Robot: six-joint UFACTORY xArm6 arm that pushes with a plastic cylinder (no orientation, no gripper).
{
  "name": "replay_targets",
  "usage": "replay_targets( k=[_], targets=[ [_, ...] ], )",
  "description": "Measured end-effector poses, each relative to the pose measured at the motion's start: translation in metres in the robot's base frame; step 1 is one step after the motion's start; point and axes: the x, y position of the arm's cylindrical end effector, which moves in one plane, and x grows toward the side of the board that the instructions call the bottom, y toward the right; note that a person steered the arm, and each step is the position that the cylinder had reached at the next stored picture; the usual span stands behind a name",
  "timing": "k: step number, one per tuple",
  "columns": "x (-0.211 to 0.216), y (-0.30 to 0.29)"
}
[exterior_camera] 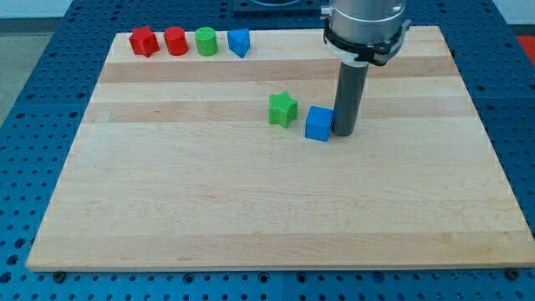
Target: Push the hexagon slightly down
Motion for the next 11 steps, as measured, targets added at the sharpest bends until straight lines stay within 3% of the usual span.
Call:
replay_targets(
  k=[5, 7, 11],
  targets=[
    [-0.163, 0.132],
    [-0.228, 0.142],
    [-0.218, 0.082]
  ],
)
